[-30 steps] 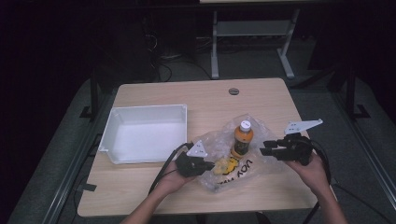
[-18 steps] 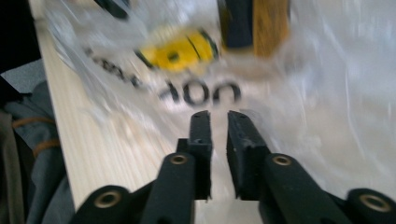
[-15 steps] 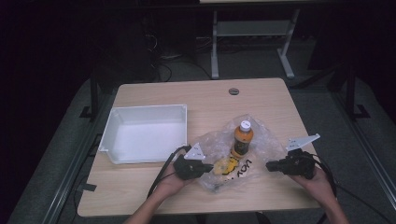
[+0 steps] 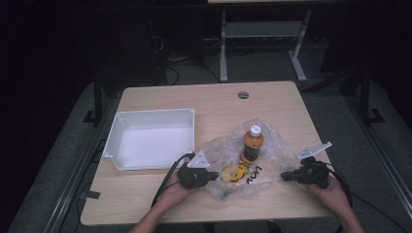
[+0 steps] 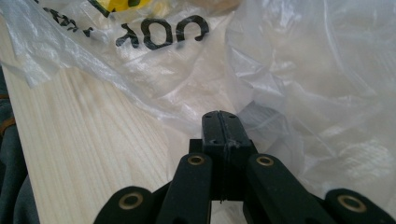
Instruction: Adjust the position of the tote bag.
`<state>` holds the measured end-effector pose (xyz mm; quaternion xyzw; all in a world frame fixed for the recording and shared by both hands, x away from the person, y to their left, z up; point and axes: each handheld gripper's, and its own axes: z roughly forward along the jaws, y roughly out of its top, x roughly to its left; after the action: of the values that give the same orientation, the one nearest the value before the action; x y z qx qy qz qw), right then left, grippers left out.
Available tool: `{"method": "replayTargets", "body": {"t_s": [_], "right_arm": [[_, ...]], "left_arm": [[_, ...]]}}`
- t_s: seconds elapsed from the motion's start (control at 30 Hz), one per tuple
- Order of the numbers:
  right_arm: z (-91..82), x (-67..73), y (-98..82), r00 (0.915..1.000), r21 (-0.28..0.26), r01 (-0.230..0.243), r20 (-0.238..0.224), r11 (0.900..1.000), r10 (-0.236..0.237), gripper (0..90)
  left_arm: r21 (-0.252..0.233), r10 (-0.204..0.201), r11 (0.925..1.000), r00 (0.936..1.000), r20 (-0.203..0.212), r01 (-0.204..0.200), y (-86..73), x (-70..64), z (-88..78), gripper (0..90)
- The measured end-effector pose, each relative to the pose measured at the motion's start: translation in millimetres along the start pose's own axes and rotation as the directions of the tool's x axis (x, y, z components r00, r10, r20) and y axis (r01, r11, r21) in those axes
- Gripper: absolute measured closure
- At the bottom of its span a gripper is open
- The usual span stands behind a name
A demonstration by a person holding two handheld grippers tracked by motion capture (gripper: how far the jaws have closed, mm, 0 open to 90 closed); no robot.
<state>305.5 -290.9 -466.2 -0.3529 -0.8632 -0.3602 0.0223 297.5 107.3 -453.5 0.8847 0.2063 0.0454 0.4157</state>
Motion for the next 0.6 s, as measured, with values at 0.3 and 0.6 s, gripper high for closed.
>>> {"method": "replayTargets", "body": {"t_s": [0.3,0.6], "right_arm": [[-4.7,3.5,1.3,0.9999,-0.032,0.011,-0.007,0.999,-0.011,89.5],[-18.4,15.0,11.6,0.9987,-0.1,0.05,-0.004,0.994,-0.051,81.5]], "left_arm": [[-0.029,-0.018,0.9994,0.9993,0.032,0.019,3.6,0.6,-7.0,84.3],[-0.054,-0.005,0.9985,0.9986,0.052,0.008,18.6,0.0,-30.1,74.1]]}}
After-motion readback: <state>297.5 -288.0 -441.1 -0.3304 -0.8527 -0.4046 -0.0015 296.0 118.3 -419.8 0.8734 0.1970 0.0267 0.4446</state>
